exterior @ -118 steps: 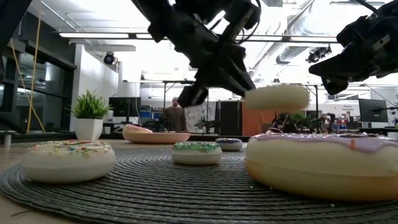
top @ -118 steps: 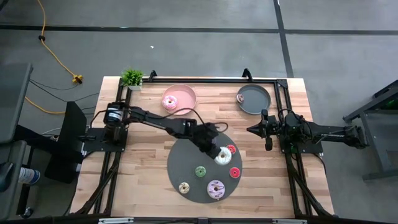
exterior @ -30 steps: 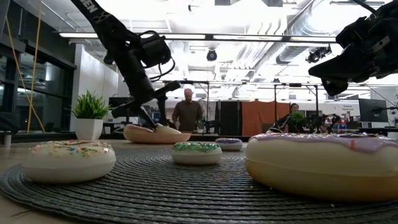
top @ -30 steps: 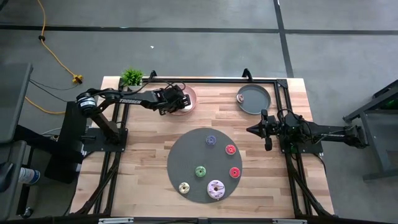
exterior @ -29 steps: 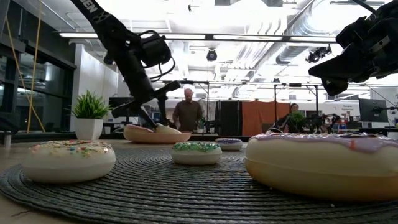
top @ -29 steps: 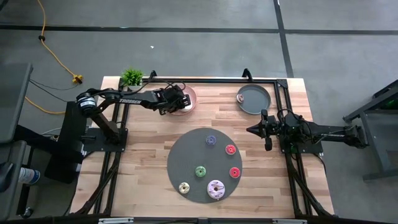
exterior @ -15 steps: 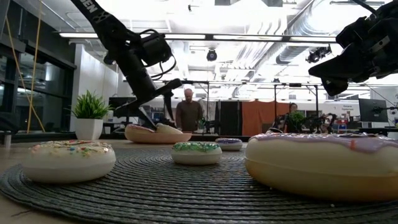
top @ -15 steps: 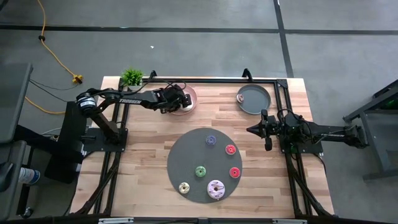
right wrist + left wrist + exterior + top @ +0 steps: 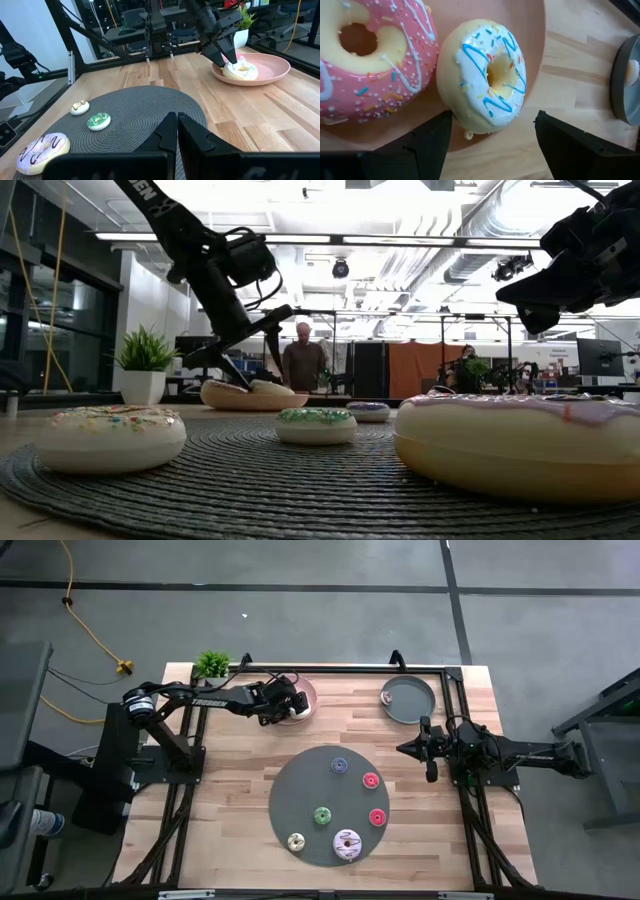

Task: Pick & Place donuts
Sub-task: Put the large white donut on the pink plate, then put the large purple donut on the pink plate

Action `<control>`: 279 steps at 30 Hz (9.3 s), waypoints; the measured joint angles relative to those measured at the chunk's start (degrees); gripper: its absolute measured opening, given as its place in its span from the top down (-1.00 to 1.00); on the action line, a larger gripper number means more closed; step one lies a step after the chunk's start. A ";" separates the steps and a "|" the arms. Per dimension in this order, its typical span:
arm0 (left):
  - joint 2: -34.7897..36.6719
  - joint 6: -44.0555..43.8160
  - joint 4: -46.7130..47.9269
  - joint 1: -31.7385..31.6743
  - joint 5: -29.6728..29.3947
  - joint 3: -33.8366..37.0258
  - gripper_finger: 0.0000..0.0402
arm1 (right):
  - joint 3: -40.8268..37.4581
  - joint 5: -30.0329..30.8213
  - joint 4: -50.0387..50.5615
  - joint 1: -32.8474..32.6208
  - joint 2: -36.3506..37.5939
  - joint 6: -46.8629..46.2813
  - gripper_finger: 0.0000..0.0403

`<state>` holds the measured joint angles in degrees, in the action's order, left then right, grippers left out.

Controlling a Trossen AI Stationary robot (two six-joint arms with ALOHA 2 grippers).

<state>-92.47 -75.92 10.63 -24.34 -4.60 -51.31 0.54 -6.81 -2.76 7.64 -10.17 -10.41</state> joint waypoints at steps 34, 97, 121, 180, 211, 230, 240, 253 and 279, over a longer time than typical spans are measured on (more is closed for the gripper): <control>22.21 12.73 18.62 12.77 -3.55 0.00 -0.38 | -0.01 0.02 0.00 0.01 0.02 0.00 0.96; -22.67 -20.96 2.99 51.06 2.06 -31.47 -0.38 | -0.01 0.04 0.11 0.01 -0.66 0.00 0.96; -29.18 -21.91 4.84 51.82 -0.81 -36.40 -0.38 | 0.00 0.02 0.02 0.02 -1.81 0.00 0.96; -33.81 -19.71 8.83 51.69 -4.96 -41.94 -0.38 | 0.00 0.02 0.02 0.00 -1.79 0.00 0.98; -34.11 -18.84 8.41 51.67 -4.94 -41.94 0.21 | 0.00 0.02 0.02 0.01 -1.79 0.00 0.96; -34.22 -19.11 8.47 50.82 -5.15 -44.92 0.43 | -0.02 0.02 0.00 0.00 -1.79 0.00 0.97; -32.98 -19.06 10.13 48.54 -6.94 -49.04 0.43 | 0.00 0.01 0.00 0.00 -1.81 0.00 0.96; -22.40 -12.10 28.76 41.04 -12.80 -48.62 0.43 | -0.02 0.02 0.11 0.02 -1.88 0.00 0.96; 3.48 13.54 22.48 3.94 -4.29 -14.75 0.43 | 0.00 0.02 0.03 0.01 -2.56 0.00 0.96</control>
<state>-88.99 -62.38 33.11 -20.40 -8.89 -66.06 0.54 -6.79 -2.73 7.65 -12.73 -10.41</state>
